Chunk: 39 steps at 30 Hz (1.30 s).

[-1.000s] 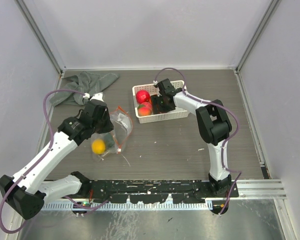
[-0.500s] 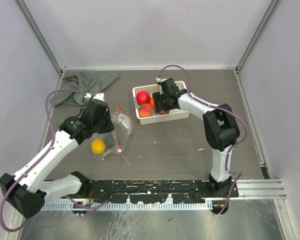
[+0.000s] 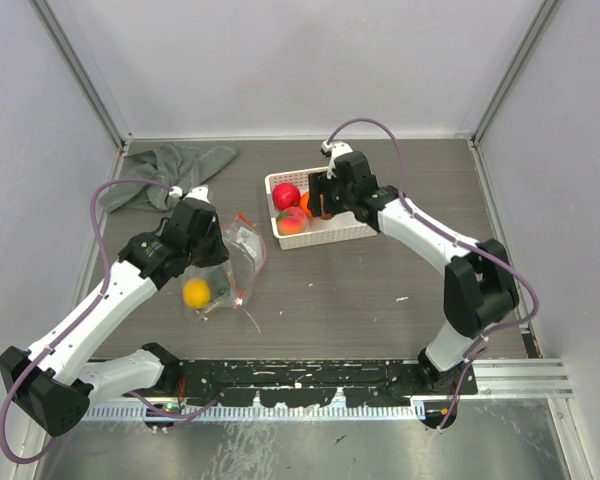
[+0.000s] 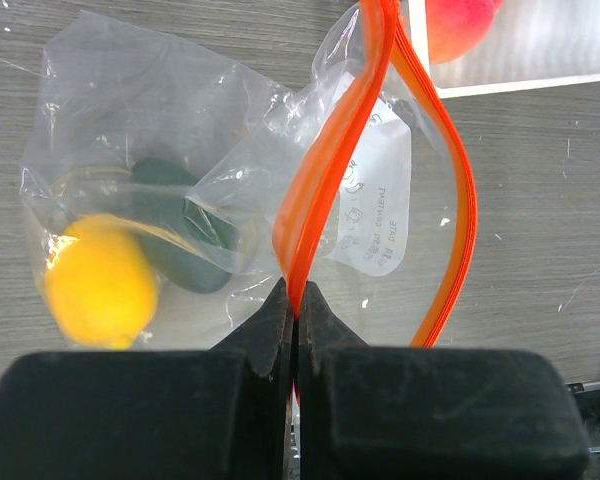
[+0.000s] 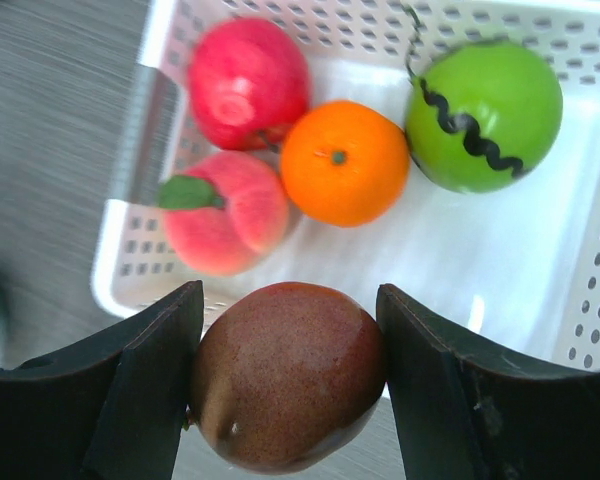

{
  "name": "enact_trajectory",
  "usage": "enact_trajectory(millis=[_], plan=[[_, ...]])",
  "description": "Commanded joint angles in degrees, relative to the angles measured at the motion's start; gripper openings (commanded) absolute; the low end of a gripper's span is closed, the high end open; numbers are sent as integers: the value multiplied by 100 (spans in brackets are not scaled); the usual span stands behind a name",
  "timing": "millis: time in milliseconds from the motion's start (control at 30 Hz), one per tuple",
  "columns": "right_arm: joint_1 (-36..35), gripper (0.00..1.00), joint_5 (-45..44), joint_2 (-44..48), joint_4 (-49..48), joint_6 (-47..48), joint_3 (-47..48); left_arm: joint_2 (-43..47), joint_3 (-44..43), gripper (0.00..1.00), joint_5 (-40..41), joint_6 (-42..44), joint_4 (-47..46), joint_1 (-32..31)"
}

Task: Place the food in the zip-top bag and seal the zipper
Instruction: Pick up the fake fruit from the bin, then place the fake fruit in the zipper food storage bag.

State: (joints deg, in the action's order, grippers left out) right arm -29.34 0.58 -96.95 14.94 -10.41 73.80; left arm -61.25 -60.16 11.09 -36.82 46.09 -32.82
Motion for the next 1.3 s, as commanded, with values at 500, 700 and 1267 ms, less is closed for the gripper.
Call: enact_trajectory(millis=[500,700,1267], plan=[[-1393,43,1537,1723,-2422,478,-1030,103,-245,0,-408,217,-163,30],[-1760,43,2046,1608,-3110,463,-1244,114,-249,0,-524,219,-192,30],[-2119,46,2418,927,-4220,331,-1709,213,-217,0,-831,228,-302,30]])
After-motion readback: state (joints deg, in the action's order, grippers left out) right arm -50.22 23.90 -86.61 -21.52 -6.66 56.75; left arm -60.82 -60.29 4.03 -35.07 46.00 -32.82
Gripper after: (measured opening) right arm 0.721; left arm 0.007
